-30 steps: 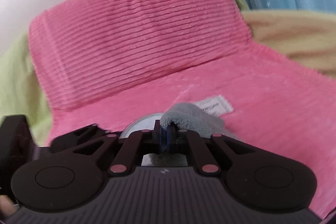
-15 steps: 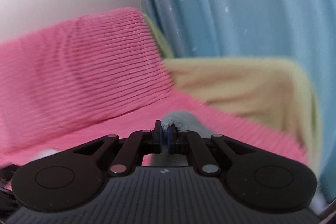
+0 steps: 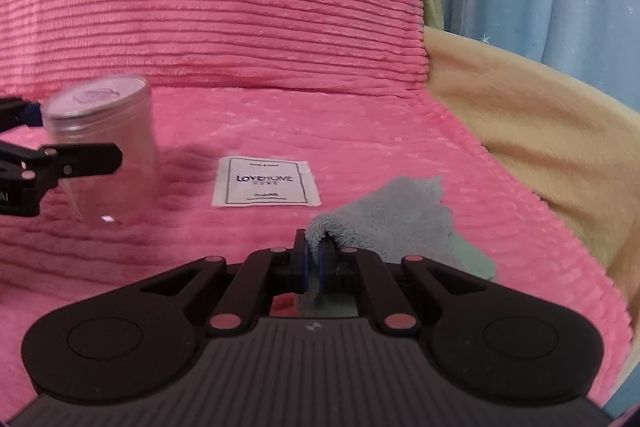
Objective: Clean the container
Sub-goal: 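Set the jar down on the blanket with the left tool while the right tool drops the cloth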
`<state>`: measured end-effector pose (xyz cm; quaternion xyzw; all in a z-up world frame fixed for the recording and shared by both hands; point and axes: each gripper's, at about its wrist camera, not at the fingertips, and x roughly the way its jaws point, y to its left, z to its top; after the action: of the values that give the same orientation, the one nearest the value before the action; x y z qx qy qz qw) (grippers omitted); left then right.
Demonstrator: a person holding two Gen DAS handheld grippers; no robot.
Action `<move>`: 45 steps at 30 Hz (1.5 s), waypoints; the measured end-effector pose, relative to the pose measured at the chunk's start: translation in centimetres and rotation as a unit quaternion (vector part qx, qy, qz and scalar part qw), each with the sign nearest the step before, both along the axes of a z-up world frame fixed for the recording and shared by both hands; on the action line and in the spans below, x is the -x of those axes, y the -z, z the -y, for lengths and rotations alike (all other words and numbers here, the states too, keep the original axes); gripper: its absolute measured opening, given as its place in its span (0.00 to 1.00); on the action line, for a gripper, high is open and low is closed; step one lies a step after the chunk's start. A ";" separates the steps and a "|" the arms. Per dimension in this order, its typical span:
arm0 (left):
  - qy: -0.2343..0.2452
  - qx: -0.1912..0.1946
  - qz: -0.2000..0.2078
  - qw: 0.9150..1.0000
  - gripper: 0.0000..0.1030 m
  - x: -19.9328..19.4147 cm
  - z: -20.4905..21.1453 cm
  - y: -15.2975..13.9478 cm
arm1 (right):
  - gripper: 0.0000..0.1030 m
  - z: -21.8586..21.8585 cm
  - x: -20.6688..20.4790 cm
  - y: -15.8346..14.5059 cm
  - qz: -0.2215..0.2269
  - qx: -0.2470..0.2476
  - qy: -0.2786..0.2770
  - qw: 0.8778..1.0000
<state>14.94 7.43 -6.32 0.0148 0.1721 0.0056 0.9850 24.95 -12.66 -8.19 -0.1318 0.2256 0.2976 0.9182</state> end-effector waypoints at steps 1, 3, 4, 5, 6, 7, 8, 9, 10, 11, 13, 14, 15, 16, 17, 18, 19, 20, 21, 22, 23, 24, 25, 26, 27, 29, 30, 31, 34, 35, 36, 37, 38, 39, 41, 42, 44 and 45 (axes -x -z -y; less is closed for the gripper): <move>0.003 0.002 0.004 1.000 0.82 0.0 0.1 0.0 | 0.03 0.0 0.1 0.1 -0.001 0.000 -0.001 1.000; 0.013 0.007 0.007 1.000 0.82 0.0 0.3 -0.1 | 0.03 -0.1 0.3 0.2 -0.004 -0.001 -0.003 1.000; 0.015 0.007 0.005 1.000 0.82 0.0 0.4 0.0 | 0.03 -0.2 0.4 0.2 -0.005 0.000 -0.004 1.000; 0.016 0.006 0.004 1.000 0.82 0.0 0.5 0.0 | 0.03 -0.2 0.4 0.3 -0.006 0.002 -0.003 1.000; 0.016 0.003 0.002 1.000 0.82 -0.1 0.6 0.1 | 0.03 -0.3 0.5 0.4 -0.007 0.004 -0.003 1.000; 0.017 0.002 0.001 1.000 0.82 -0.1 0.7 0.1 | 0.03 -0.4 0.6 0.4 -0.009 0.006 -0.003 1.000; 0.016 0.000 0.001 1.000 0.82 -0.1 0.8 0.1 | 0.03 -0.5 0.6 0.5 -0.010 0.008 -0.003 1.000; 0.016 -0.001 0.001 1.000 0.82 -0.1 0.8 0.1 | 0.03 -0.4 0.4 0.5 -0.009 0.011 -0.003 1.000; 0.016 -0.003 0.000 1.000 0.82 -0.1 0.9 0.1 | 0.04 -0.3 -0.1 0.5 -0.007 0.014 -0.003 1.000; 0.017 -0.006 0.000 1.000 0.82 -0.2 1.0 0.1 | 0.05 -0.3 -0.3 0.5 -0.004 0.019 -0.003 1.000; 0.018 -0.011 -0.002 1.000 0.82 -0.2 1.3 0.2 | 0.05 -0.5 0.0 0.5 0.003 0.035 -0.001 0.999; 0.018 -0.012 -0.002 1.000 0.83 -0.2 1.3 0.2 | 0.05 -0.6 0.2 0.4 0.006 0.040 0.001 0.999; 0.019 -0.012 -0.003 1.000 0.84 -0.2 1.4 0.2 | 0.05 -0.6 0.4 0.3 0.007 0.044 0.005 0.999; 0.023 -0.010 -0.003 1.000 0.86 -0.1 1.4 0.2 | 0.05 -0.6 0.5 0.1 0.007 0.044 0.008 0.999; 0.027 -0.007 -0.004 1.000 0.88 0.0 1.4 0.1 | 0.05 -0.6 0.7 -0.1 0.005 0.040 0.011 0.999; 0.028 -0.006 -0.006 1.000 0.89 0.0 1.5 0.2 | 0.05 -0.5 0.9 -0.3 0.004 0.036 0.015 0.999; 0.029 -0.006 -0.008 1.000 0.89 0.0 1.6 0.2 | 0.05 -0.5 1.2 -0.5 0.003 0.033 0.020 0.999; 0.030 -0.007 -0.009 0.999 0.89 0.1 1.6 0.2 | 0.05 -0.5 1.4 -0.6 0.001 0.032 0.024 0.999; 0.030 -0.007 -0.008 0.999 0.89 0.2 1.7 0.1 | 0.05 -0.4 1.6 -0.8 -0.002 0.030 0.028 0.999; 0.029 -0.006 -0.008 1.000 0.89 0.3 1.7 0.1 | 0.05 -0.1 1.9 -0.9 -0.006 0.025 0.033 0.999; 0.029 -0.006 -0.008 1.000 0.89 0.4 1.6 0.1 | 0.05 0.1 2.1 -1.0 -0.011 0.020 0.037 0.999; 0.027 -0.005 -0.009 1.000 0.90 0.5 1.6 0.1 | 0.05 0.3 2.3 -1.1 -0.015 0.015 0.041 0.999; 0.025 -0.005 -0.010 1.000 0.90 0.6 1.6 0.1 | 0.05 0.5 2.6 -1.2 -0.020 0.010 0.045 0.999; 0.023 -0.004 -0.010 1.000 0.91 0.8 1.6 0.1 | 0.05 0.8 2.8 -1.3 -0.024 0.005 0.049 0.998; 0.019 -0.004 -0.011 1.000 0.92 1.0 1.5 0.0 | 0.05 1.0 3.1 -1.4 -0.029 0.000 0.054 0.998; 0.011 -0.005 -0.013 1.000 0.92 1.4 1.5 -0.2 | 0.05 1.4 3.5 -1.6 -0.038 -0.010 0.062 0.997; 0.008 -0.005 -0.015 1.000 0.92 1.6 1.5 -0.3 | 0.05 1.6 3.8 -1.7 -0.042 -0.015 0.066 0.997; 0.002 -0.008 -0.019 1.000 0.92 1.9 1.6 -0.4 | 0.05 1.9 4.0 -1.8 -0.047 -0.020 0.070 0.996; -0.022 -0.020 -0.047 0.998 0.92 2.6 2.2 -0.8 | 0.05 2.5 4.7 -2.1 -0.060 -0.034 0.083 0.994; -0.029 -0.021 -0.058 0.998 0.92 2.9 2.4 -0.9 | 0.05 2.8 5.0 -2.2 -0.065 -0.039 0.087 0.993; -0.037 -0.018 -0.067 0.997 0.92 3.3 2.7 -1.1 | 0.05 3.0 5.2 -2.3 -0.069 -0.044 0.091 0.992; -0.040 -0.013 -0.074 0.996 0.92 3.7 3.0 -1.4 | 0.05 3.2 5.5 -2.4 -0.074 -0.049 0.095 0.991; -0.043 -0.007 -0.078 0.996 0.94 4.0 3.3 -1.6 | 0.05 3.4 5.7 -2.5 -0.078 -0.054 0.099 0.990; -0.045 -0.004 -0.083 0.996 0.95 4.3 3.6 -1.7 | 0.05 3.6 5.9 -2.6 -0.083 -0.059 0.103 0.989; -0.048 -0.003 -0.090 0.995 0.98 4.6 4.3 -1.9 | 0.05 4.1 6.4 -2.8 -0.092 -0.069 0.112 0.987; -0.049 -0.006 -0.096 0.994 0.98 4.6 4.7 -1.9 | 0.05 4.2 6.6 -2.8 -0.096 -0.072 0.117 0.986; -0.058 -0.014 -0.106 0.993 0.99 4.5 5.4 -1.7 | 0.05 4.0 6.8 -2.6 -0.103 -0.068 0.124 0.984; -0.062 -0.018 -0.110 0.992 0.99 4.4 5.7 -1.6 | 0.05 3.9 6.8 -2.4 -0.108 -0.063 0.124 0.984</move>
<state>10.50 1.76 -4.70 0.0226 0.2799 0.0680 0.9573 18.11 -16.51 -5.77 -0.0117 0.3190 0.2076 0.9247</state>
